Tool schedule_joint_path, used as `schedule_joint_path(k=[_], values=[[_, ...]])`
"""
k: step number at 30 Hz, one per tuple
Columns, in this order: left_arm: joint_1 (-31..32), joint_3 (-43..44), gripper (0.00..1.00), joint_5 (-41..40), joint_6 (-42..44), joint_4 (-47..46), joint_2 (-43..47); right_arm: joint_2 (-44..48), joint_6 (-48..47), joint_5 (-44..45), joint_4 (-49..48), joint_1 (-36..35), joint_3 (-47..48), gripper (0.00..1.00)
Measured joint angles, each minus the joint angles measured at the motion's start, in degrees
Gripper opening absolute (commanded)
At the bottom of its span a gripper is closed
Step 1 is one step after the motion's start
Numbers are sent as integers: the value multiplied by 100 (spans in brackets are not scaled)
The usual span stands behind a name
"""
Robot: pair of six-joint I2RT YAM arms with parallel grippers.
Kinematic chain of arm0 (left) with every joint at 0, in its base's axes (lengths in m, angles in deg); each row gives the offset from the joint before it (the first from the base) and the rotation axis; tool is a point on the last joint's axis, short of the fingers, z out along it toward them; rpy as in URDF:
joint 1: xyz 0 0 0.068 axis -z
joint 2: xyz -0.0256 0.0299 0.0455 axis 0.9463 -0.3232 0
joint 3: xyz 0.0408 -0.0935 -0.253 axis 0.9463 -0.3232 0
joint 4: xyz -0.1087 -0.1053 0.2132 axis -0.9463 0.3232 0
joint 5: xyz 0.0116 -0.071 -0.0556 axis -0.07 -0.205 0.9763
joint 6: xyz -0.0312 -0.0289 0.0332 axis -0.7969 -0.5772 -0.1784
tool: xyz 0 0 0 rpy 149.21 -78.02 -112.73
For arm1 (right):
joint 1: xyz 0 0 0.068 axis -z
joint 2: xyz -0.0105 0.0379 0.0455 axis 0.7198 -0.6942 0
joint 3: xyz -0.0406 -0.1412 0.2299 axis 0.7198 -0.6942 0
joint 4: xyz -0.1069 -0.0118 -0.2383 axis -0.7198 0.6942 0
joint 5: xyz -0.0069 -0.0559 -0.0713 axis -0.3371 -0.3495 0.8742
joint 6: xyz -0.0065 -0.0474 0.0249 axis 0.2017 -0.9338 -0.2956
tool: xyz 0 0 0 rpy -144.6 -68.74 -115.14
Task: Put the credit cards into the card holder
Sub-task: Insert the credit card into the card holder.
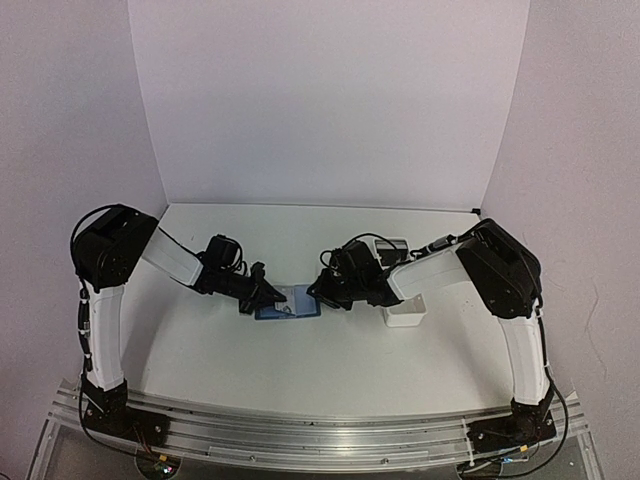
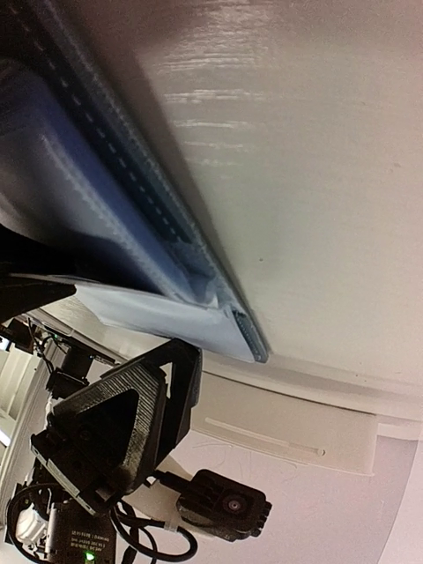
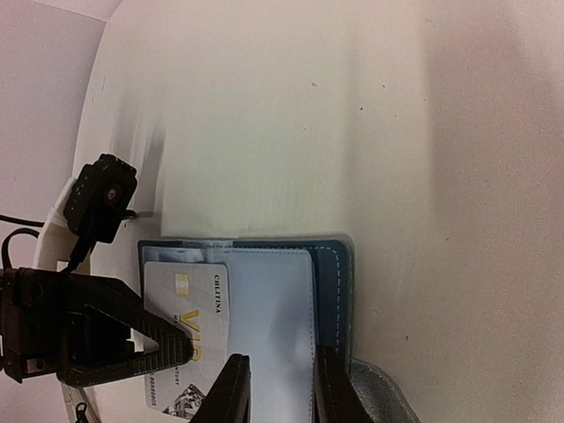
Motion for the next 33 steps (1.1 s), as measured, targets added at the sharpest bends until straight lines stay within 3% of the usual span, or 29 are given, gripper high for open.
schedule_joint_path(k=[21, 33], values=[[1, -2, 0, -38, -378, 287, 113, -10, -24, -71, -23, 0, 0, 22], [17, 294, 0, 185, 205, -12, -256, -14, -47, -96, -27, 2, 0, 22]])
